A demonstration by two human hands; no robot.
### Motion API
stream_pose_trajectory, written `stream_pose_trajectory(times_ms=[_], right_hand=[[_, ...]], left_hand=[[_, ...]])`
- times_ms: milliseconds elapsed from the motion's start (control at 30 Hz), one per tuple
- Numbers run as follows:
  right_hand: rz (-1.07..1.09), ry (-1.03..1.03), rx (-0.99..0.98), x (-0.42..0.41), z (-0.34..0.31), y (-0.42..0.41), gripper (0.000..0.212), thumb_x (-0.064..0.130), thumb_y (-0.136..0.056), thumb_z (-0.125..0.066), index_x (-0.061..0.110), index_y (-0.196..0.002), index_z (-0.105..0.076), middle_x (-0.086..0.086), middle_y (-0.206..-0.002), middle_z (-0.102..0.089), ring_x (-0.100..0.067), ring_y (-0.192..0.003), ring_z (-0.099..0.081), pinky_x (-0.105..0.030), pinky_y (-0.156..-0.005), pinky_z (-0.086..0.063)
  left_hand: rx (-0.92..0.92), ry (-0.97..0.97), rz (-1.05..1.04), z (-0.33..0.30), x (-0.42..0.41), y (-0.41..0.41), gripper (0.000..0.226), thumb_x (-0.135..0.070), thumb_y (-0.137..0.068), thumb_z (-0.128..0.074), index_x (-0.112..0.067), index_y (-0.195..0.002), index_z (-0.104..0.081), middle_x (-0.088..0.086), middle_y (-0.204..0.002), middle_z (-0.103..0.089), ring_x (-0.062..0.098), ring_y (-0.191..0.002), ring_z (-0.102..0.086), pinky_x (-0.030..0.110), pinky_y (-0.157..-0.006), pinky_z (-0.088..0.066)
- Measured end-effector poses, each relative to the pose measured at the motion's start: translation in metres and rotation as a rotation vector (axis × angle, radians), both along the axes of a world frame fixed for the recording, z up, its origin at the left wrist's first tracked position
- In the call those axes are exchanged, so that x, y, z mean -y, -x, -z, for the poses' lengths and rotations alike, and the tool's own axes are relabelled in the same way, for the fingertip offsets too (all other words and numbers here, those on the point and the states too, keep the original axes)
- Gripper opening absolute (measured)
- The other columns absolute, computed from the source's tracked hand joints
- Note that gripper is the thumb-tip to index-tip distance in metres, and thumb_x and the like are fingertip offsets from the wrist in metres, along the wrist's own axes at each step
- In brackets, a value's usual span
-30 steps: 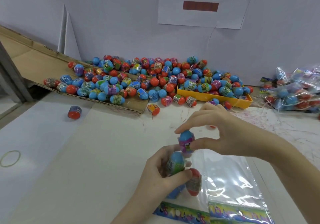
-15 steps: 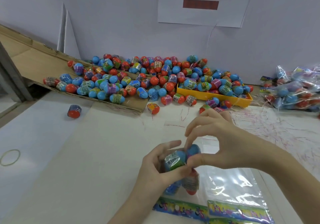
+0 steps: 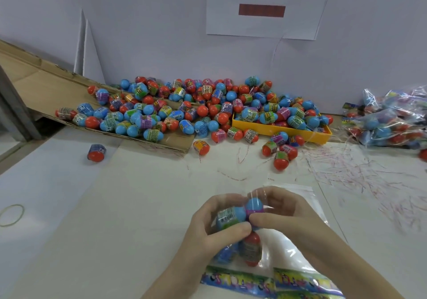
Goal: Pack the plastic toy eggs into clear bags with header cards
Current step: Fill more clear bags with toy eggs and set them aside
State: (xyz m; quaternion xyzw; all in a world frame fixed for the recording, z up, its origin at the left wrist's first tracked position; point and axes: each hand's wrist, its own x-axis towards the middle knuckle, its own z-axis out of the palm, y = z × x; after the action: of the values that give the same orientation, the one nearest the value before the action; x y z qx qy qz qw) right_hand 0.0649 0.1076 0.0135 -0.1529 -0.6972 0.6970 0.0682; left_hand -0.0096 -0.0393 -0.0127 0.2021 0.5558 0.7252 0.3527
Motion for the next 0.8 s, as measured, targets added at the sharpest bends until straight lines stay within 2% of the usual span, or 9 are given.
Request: stream_pose_trajectory(times_ms=[67, 167, 300, 333, 433, 500, 567, 700, 800], right_hand=[[-0.005, -0.006, -0.005, -0.001, -0.005, -0.001, 0.026, 0.005, -0.052, -0.071, 0.015, -0.077, -0.067, -0.001, -0.089, -0.072, -0.02, -0.077, -0.068, -0.023, -0.066, -0.054], [-0.034, -0.023, -0.004, 0.0, -0.013, -0.001, 0.025, 0.005, -0.051, -0.067, 0.021, -0.069, -0.068, 0.0, -0.09, -0.072, -0.021, -0.079, -0.068, -0.025, -0.065, -0.054], [-0.055, -0.029, 0.027, 0.002, -0.018, -0.003, 0.044, 0.012, -0.052, -0.069, 0.024, -0.095, -0.064, 0.007, -0.092, -0.071, -0.013, -0.083, -0.067, -0.024, -0.068, -0.053], [-0.025, -0.084, 0.02, 0.004, -0.02, -0.004, 0.05, 0.02, -0.053, -0.072, 0.03, -0.102, -0.061, 0.013, -0.098, -0.069, -0.008, -0.089, -0.065, -0.026, -0.074, -0.053], [0.252, -0.514, -0.256, 0.01, -0.03, -0.003, 0.045, 0.037, -0.062, -0.072, 0.04, -0.103, -0.057, 0.022, -0.104, -0.063, 0.002, -0.099, -0.056, -0.021, -0.086, -0.042], [0.357, -1.023, -0.478, 0.014, -0.036, 0.002, 0.026, 0.039, -0.071, -0.067, 0.037, -0.096, -0.062, 0.017, -0.099, -0.063, -0.005, -0.096, -0.053, -0.027, -0.084, -0.038], [0.35, -1.391, -0.576, 0.018, -0.036, 0.009, 0.017, 0.038, -0.077, -0.059, 0.03, -0.086, -0.072, 0.01, -0.089, -0.065, -0.013, -0.091, -0.048, -0.033, -0.078, -0.031], [0.266, -1.639, -0.578, 0.023, -0.039, 0.017, 0.008, 0.026, -0.077, -0.066, 0.027, -0.077, -0.074, 0.005, -0.083, -0.065, -0.017, -0.088, -0.043, -0.036, -0.074, -0.028], [0.198, -1.783, -0.558, 0.022, -0.043, 0.016, 0.011, 0.019, -0.068, -0.07, 0.025, -0.077, -0.074, 0.005, -0.083, -0.065, -0.017, -0.09, -0.041, -0.036, -0.074, -0.025]], left_hand=[[0.004, 0.021, -0.086, -0.002, -0.003, 0.0, 0.042, -0.048, -0.049, -0.078, -0.033, -0.088, -0.07, 0.001, -0.101, -0.068, 0.019, -0.096, -0.066, 0.029, -0.072, -0.055], [-0.094, 0.02, -0.209, -0.012, -0.007, 0.004, 0.04, -0.053, -0.051, -0.072, -0.03, -0.083, -0.072, -0.004, -0.092, -0.069, 0.003, -0.086, -0.065, 0.013, -0.065, -0.05], [-0.25, 0.006, -0.253, -0.025, -0.01, 0.007, 0.007, -0.022, -0.074, -0.065, -0.021, -0.074, -0.072, -0.002, -0.074, -0.072, 0.004, -0.068, -0.066, 0.01, -0.06, -0.048], [-0.259, 0.011, -0.27, -0.025, -0.01, 0.008, 0.012, -0.014, -0.08, -0.063, -0.019, -0.074, -0.072, -0.001, -0.072, -0.072, 0.006, -0.065, -0.066, 0.011, -0.059, -0.049], [-0.221, 0.017, -0.283, -0.024, -0.009, 0.006, 0.016, -0.01, -0.084, -0.06, -0.016, -0.075, -0.072, 0.001, -0.07, -0.073, 0.01, -0.063, -0.067, 0.012, -0.056, -0.049], [-0.219, -0.007, -0.293, -0.026, -0.009, 0.004, 0.011, -0.011, -0.08, -0.062, -0.015, -0.077, -0.071, 0.003, -0.069, -0.072, 0.01, -0.061, -0.067, 0.012, -0.055, -0.049], [-0.247, -0.046, -0.304, -0.029, -0.008, 0.002, 0.009, -0.013, -0.073, -0.065, -0.016, -0.079, -0.07, 0.004, -0.065, -0.072, 0.01, -0.059, -0.068, 0.011, -0.055, -0.048], [-0.358, -0.049, -0.289, -0.033, -0.005, 0.001, 0.028, -0.003, -0.078, -0.064, -0.028, -0.069, -0.074, 0.005, -0.064, -0.072, 0.008, -0.061, -0.068, 0.01, -0.056, -0.048], [-0.45, -0.034, -0.249, -0.035, 0.0, 0.003, 0.03, -0.004, -0.083, -0.063, -0.029, -0.072, -0.075, -0.002, -0.066, -0.073, 0.005, -0.064, -0.067, 0.009, -0.059, -0.047]])
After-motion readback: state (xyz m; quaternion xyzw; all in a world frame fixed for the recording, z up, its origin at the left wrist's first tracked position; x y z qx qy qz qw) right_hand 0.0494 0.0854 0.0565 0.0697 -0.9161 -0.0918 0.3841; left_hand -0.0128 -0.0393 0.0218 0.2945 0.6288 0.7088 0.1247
